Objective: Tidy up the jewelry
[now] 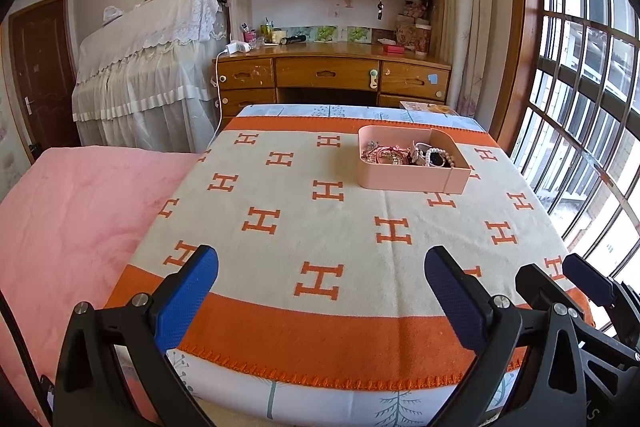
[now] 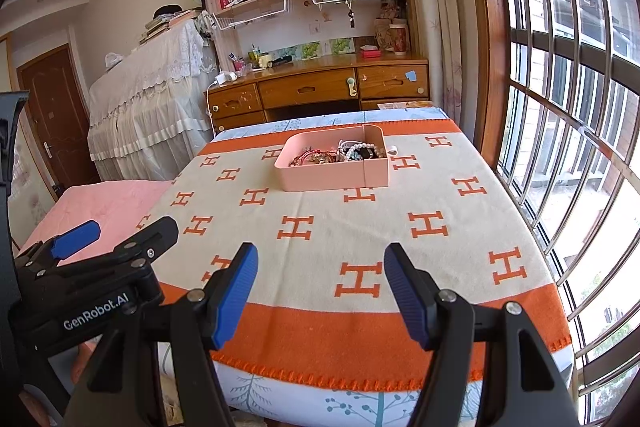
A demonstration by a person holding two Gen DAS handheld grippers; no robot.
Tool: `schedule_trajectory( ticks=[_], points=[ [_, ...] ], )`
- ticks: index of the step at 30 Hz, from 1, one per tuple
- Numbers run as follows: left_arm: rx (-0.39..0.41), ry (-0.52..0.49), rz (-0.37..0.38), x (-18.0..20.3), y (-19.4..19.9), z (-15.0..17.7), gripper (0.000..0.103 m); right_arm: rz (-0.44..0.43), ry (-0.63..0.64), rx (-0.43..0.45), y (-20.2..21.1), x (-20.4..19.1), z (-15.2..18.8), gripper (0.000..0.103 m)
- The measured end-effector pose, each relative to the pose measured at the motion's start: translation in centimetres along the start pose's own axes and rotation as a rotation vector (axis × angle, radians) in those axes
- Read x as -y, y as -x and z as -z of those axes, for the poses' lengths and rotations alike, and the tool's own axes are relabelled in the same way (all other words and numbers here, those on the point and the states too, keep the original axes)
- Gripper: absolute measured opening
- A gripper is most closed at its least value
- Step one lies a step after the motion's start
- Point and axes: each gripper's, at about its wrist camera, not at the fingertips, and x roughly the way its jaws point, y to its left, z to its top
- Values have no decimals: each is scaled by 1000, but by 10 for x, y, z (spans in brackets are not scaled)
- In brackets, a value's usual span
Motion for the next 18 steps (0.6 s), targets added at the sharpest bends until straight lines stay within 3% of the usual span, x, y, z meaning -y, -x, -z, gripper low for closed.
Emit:
schedule_trajectory(
  ticks=[18],
  points=[
    [-6, 4, -8, -1, -1, -3, 102, 2, 2, -1, 1, -1, 2, 66]
  ],
)
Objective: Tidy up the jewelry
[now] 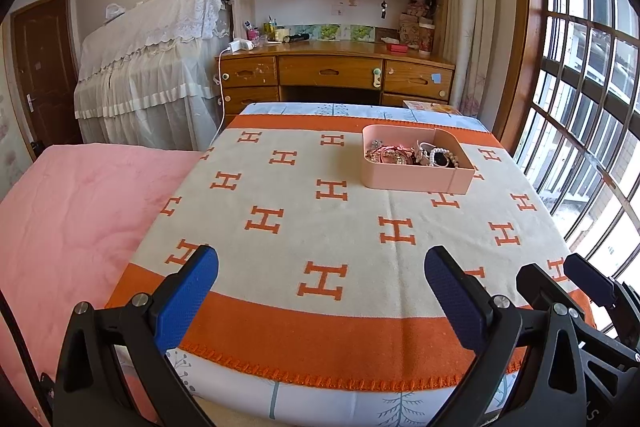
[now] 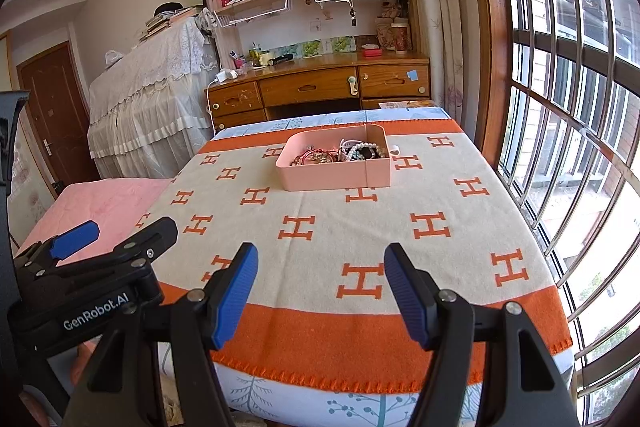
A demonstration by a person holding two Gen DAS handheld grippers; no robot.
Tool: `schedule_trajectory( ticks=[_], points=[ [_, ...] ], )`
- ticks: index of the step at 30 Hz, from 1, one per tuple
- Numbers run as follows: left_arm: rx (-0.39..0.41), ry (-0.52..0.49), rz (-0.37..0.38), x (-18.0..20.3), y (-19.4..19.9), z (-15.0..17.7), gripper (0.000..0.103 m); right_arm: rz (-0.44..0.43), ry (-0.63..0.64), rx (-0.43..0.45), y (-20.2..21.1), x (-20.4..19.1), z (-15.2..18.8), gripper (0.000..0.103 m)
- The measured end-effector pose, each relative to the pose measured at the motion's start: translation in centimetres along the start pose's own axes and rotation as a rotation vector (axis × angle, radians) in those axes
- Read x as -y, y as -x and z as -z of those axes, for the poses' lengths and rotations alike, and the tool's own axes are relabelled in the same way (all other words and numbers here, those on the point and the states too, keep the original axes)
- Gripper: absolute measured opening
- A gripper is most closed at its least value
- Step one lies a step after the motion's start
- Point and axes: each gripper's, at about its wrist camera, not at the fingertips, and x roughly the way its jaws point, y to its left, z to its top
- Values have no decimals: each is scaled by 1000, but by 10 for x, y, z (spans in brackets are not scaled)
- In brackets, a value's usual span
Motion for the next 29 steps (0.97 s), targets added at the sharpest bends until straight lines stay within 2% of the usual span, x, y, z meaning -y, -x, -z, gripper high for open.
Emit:
schedule_trajectory(
  ticks=[23, 29],
  points=[
    [-21, 2, -4, 3, -2, 1, 102, -1, -5, -10, 0, -2, 0, 66],
    [-34, 4, -3, 3, -4, 2, 102, -2, -9, -21, 2, -3, 12, 66]
  ],
)
